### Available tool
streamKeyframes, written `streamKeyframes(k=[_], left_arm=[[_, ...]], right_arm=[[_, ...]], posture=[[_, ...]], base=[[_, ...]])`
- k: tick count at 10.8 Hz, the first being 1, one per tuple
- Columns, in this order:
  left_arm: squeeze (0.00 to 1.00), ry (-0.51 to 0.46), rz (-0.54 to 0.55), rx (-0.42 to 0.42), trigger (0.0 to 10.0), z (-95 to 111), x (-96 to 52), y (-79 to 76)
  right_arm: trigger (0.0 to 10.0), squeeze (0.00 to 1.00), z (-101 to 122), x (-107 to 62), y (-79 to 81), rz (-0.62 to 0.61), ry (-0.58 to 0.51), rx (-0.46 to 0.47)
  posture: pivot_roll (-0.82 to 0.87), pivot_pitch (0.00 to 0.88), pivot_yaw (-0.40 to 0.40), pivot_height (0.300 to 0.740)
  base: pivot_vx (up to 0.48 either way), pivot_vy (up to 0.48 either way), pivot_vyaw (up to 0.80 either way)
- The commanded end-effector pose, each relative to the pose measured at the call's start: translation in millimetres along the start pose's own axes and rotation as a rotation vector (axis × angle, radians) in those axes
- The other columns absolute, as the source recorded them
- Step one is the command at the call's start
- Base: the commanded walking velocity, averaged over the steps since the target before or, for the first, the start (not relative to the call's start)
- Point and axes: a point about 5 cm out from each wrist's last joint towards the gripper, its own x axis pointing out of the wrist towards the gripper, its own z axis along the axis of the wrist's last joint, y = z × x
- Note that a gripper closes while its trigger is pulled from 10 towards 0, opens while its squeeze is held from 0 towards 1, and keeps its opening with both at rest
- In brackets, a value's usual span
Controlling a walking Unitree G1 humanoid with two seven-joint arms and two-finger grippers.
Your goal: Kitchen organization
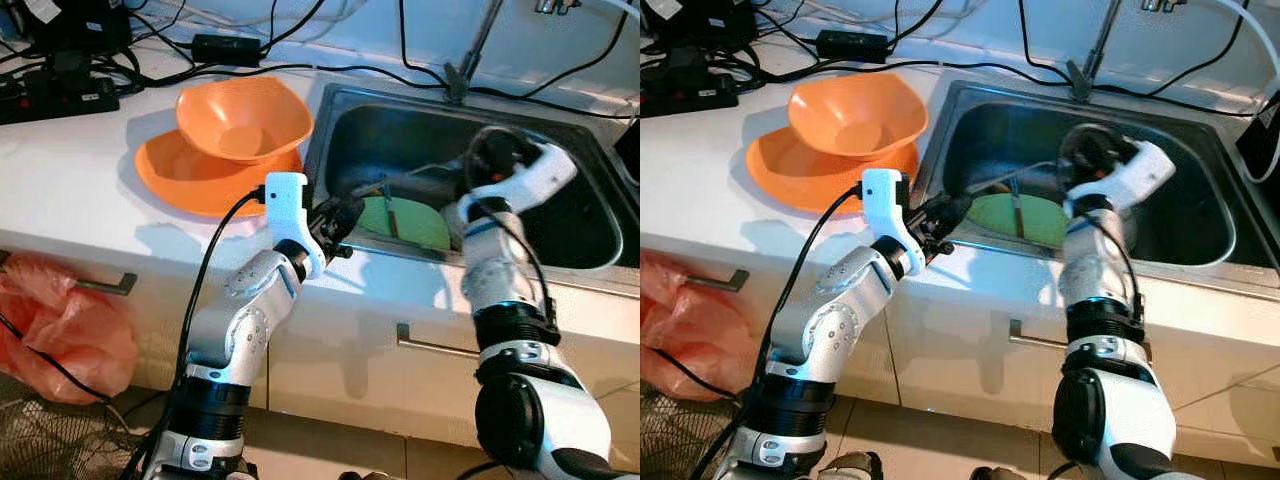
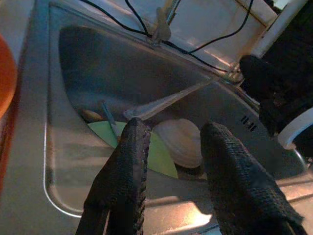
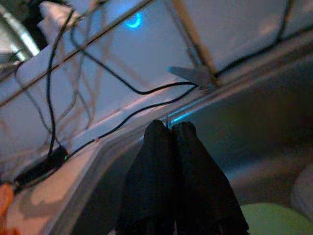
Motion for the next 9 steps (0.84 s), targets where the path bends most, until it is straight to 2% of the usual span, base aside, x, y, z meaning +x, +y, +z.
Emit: streamKeyframes(k=[1,3,4,5,9], left_arm=[[0.00,0.015,-0.005,0.020,10.0,-5,-0.2,-2.8],[0.00,0.021,-0.002,0.036,10.0,-5,-0.4,-2.0],[0.00,0.037,0.006,0.090,10.0,-6,-0.3,-0.5],[0.00,0.042,0.002,0.098,10.0,-7,-0.3,-1.2],[0.00,0.059,-0.006,0.134,10.0,-11,0.1,-3.8]], right_arm=[[10.0,0.00,-2,-3.1,-0.6,0.022,-0.005,-0.049],[10.0,0.00,-13,-7.2,8.3,0.097,0.027,-0.146],[10.0,0.00,-22,-10.3,9.3,0.119,0.070,-0.185],[10.0,0.00,-27,-12.8,9.1,0.134,0.090,-0.221],[10.0,0.00,-34,-16.7,18.2,0.218,0.107,-0.332]], posture=[[0.13,0.086,-0.090,0.740],[0.13,0.091,-0.090,0.740],[0.13,0.092,-0.092,0.740],[0.13,0.093,-0.092,0.740],[0.13,0.097,-0.095,0.740]], base=[[0.000,0.000,0.00],[0.000,0.000,0.00],[0.000,0.000,0.00],[0.000,0.000,0.00],[0.000,0.000,0.00]])
